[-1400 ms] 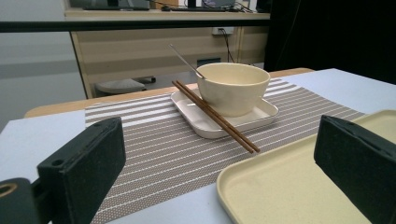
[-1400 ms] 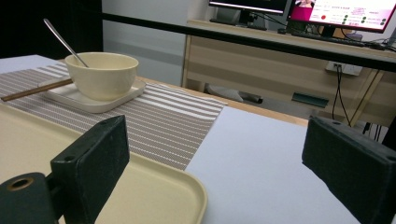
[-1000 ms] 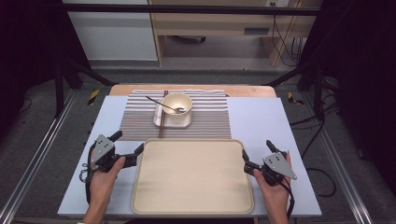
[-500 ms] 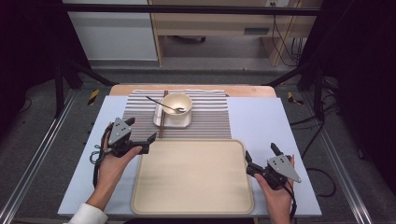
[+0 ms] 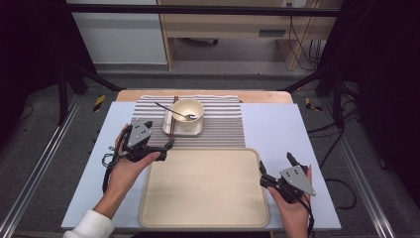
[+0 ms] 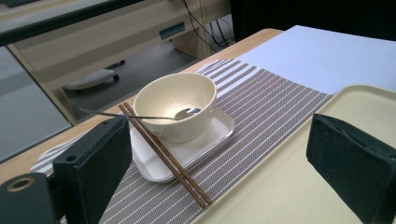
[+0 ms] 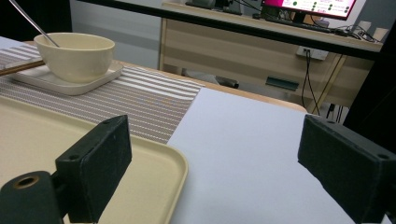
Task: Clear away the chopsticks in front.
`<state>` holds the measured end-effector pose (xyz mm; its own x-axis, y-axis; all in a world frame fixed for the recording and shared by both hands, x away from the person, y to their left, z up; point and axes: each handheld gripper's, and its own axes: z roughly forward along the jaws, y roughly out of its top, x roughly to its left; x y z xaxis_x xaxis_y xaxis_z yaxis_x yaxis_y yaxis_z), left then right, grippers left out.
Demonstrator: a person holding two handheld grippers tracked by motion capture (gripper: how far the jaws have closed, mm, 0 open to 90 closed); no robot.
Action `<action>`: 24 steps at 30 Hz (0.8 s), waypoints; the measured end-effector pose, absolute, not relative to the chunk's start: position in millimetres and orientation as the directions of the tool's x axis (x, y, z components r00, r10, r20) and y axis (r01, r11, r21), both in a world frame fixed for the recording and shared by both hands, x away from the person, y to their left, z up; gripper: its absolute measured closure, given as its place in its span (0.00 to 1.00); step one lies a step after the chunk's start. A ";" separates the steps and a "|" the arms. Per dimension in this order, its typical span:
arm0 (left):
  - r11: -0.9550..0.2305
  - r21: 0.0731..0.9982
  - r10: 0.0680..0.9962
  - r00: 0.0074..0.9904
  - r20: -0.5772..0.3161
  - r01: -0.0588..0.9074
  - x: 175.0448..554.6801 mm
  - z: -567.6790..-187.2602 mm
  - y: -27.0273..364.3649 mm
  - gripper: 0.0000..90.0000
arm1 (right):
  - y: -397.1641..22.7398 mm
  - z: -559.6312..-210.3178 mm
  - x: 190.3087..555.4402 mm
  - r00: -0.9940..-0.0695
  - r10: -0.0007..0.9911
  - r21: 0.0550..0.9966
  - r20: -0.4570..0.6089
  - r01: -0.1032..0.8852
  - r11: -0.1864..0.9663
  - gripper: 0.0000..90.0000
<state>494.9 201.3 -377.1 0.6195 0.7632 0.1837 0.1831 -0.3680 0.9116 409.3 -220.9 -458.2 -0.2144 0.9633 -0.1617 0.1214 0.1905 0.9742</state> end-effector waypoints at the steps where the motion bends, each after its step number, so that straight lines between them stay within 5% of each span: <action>1: -0.368 0.912 0.763 0.620 0.184 0.183 494.9 -377.1 201.3 0.07 | -220.9 -458.2 409.3 -0.214 0.963 0.974 -0.162 0.121 0.190 0.11; 7: -0.303 0.917 0.794 0.601 0.092 0.260 513.4 -378.1 205.7 0.08 | -223.4 -458.2 405.6 -0.198 0.967 0.975 -0.159 0.120 0.185 0.12; 16: -0.311 0.896 0.828 0.553 0.092 0.317 536.3 -379.1 212.2 0.13 | -228.7 -455.6 403.1 -0.190 0.972 0.979 -0.141 0.118 0.165 0.12; 24: -0.311 0.885 0.852 0.515 0.098 0.346 555.9 -392.8 206.9 0.32 | -226.4 -455.8 402.8 -0.190 0.969 0.976 -0.161 0.117 0.185 0.12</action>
<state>555.9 206.9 -392.8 0.5149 0.8517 0.0977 0.3459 -0.3107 0.8853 402.8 -226.4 -455.8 -0.1899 0.9685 -0.1610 0.1173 0.1852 0.9757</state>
